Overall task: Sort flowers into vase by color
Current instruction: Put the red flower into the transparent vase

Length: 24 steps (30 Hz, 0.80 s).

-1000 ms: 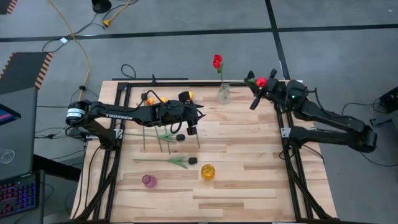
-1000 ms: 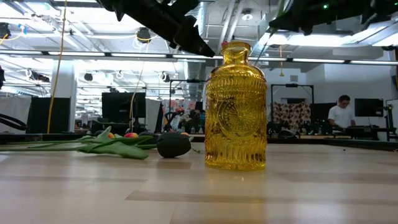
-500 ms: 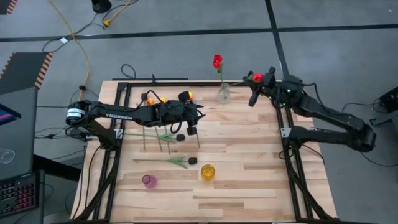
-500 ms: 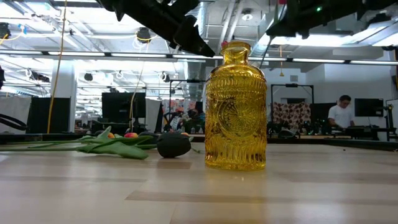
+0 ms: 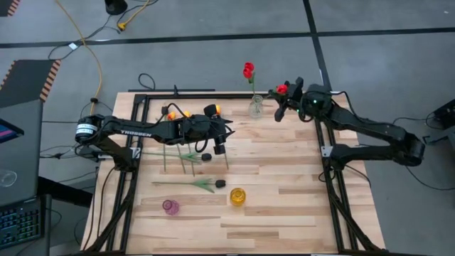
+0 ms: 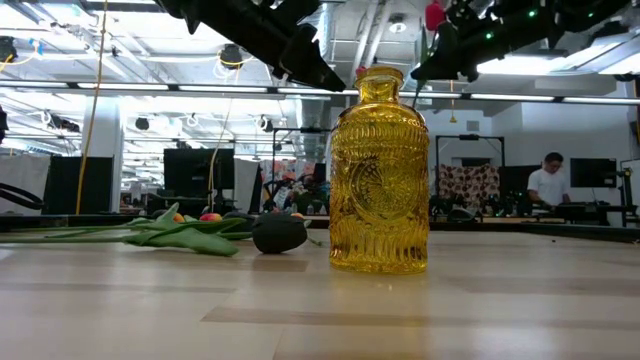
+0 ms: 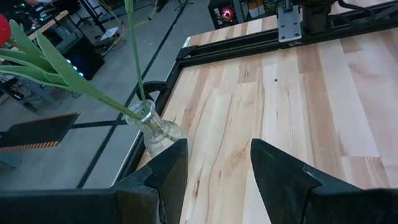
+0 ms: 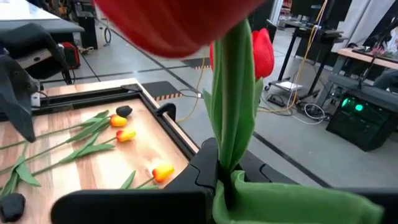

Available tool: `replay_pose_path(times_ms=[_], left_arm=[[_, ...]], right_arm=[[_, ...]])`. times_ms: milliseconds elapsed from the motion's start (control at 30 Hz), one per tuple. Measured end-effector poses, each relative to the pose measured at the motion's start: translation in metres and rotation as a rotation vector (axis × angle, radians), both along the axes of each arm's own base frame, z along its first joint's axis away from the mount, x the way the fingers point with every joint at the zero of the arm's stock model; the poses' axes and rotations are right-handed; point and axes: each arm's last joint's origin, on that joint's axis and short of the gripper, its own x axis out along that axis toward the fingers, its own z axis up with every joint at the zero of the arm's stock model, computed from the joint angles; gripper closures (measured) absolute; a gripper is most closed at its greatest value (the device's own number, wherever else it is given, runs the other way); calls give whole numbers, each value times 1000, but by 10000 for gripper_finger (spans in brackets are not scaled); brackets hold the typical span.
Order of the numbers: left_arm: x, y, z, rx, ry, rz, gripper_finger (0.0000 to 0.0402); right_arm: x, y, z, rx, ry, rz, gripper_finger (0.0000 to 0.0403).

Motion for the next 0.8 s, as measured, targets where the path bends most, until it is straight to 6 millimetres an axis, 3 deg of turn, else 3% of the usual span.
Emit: replay_pose_path(times_ms=[467, 800], left_arm=[[0, 0, 0, 0, 2, 0, 237], [0, 0, 0, 0, 3, 0, 237]], right_arm=[[9, -5, -9, 19, 34, 0, 331], [8, -6, -7, -4, 24, -3, 257]])
